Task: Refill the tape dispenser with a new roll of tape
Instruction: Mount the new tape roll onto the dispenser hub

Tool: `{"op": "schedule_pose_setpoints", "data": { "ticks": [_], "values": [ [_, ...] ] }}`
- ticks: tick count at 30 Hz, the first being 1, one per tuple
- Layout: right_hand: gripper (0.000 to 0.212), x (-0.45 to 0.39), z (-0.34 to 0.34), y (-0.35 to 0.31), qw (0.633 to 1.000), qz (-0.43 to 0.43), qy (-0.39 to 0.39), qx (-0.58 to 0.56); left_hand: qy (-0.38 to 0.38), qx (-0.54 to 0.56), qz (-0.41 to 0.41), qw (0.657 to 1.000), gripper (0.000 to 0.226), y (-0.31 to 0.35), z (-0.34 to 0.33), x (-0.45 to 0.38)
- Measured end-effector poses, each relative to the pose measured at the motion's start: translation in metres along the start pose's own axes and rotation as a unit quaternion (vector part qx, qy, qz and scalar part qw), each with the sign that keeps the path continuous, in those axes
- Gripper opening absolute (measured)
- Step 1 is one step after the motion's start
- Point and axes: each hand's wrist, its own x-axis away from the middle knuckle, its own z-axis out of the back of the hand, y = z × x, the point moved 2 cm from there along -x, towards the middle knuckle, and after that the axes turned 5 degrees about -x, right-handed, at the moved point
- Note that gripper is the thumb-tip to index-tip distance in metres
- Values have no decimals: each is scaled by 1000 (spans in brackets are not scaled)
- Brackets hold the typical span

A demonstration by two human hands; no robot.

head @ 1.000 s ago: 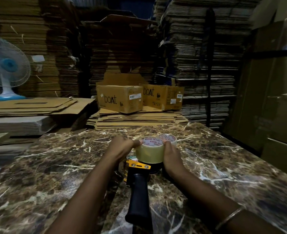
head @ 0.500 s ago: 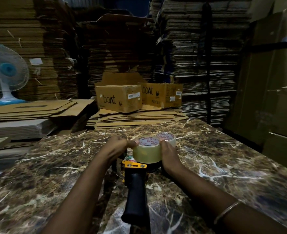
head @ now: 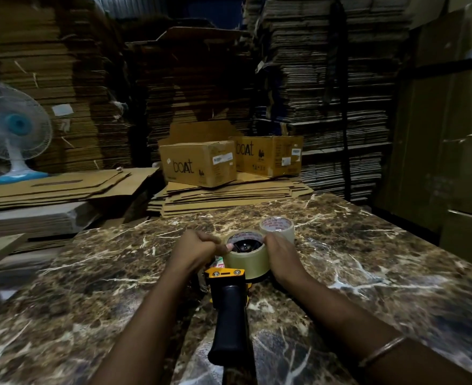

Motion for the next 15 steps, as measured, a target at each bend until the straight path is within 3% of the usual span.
{"op": "schedule_pose_setpoints", "data": {
  "ticks": [6, 9, 15],
  "values": [
    [74, -7, -2, 1, 998, 57, -4, 41, 10, -12, -37, 999, 18, 5, 4, 6],
    [82, -7, -2, 3, 997, 55, 4, 45, 0, -12, -34, 999, 25, 0, 1, -2],
    [87, -2, 0, 6, 996, 53, -2, 67, 20, -114, -2, 993, 17, -11, -5, -13]
  ]
}}
